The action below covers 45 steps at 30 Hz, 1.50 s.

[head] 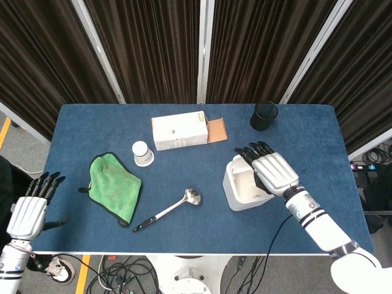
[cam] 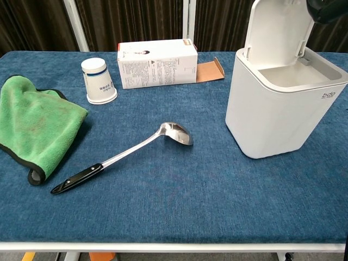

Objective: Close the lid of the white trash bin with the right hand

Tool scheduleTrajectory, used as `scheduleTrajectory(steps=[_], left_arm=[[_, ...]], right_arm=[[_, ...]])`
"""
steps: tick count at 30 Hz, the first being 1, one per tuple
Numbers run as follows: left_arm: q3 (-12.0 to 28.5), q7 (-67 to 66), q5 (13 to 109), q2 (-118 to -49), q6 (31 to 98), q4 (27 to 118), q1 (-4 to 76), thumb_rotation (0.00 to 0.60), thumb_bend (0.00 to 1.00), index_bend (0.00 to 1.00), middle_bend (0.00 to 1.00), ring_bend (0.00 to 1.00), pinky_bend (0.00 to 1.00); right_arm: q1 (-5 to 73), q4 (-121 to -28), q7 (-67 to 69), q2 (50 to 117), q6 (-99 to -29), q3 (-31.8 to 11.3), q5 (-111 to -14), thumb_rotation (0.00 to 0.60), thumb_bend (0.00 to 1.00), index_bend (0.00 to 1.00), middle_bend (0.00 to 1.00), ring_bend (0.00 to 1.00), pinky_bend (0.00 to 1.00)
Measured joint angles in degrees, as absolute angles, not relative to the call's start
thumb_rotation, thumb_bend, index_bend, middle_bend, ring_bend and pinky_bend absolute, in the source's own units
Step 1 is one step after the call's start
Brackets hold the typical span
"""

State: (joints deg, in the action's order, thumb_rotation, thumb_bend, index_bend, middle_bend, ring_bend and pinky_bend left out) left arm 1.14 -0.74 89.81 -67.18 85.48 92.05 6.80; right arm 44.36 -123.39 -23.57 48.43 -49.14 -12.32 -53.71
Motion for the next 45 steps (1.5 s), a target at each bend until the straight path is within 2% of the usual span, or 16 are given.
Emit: scheduleTrajectory(steps=[11,20,37,40,45], left_arm=[[0.97,-1.01,90.02,-67.03,85.66,92.52,6.70,0.600,0.00,0.14,0.09,0.01,0.12],[0.98,-1.76,90.21,-66.93,85.44,93.10,6.96,0.600,0.00,0.14,0.09,0.01,0.12],[0.83,-1.53,89.87,-67.21,85.46,92.52,6.75,0.600,0.00,0.14,0.09,0.01,0.12],[0.90,-1.41,89.94,-67.23,85.70,92.50,6.70,0.600,0.00,0.14,0.09,0.01,0.12],[0.95,-1.39,89.98,-67.13,85.91,92.85,6.61,0.600,0.00,0.14,0.09,0.01,0.12]], right_arm=[[35.77,-124.64,-15.61,47.09,-53.02,-6.82,-71.49,0.600,1.00,0.00,0.22,0.13,0.16],[29.00,-120.57,-6.67,48.17,-57.08,-1.28,-85.69,0.600,1.00,0.00,0.23,0.13,0.17],[27.25,-114.92,-2.76,52.37,-57.89,0.07,-87.58,0.600,1.00,0.00,0.22,0.13,0.17],[26.33,-114.65,-2.56,52.26,-60.75,-0.17,-89.07,0.600,1.00,0.00,0.21,0.13,0.17],[22.80,-112.86,-1.02,51.77,-70.23,-0.56,-92.51,0.600,1.00,0.00,0.20,0.13,0.16]])
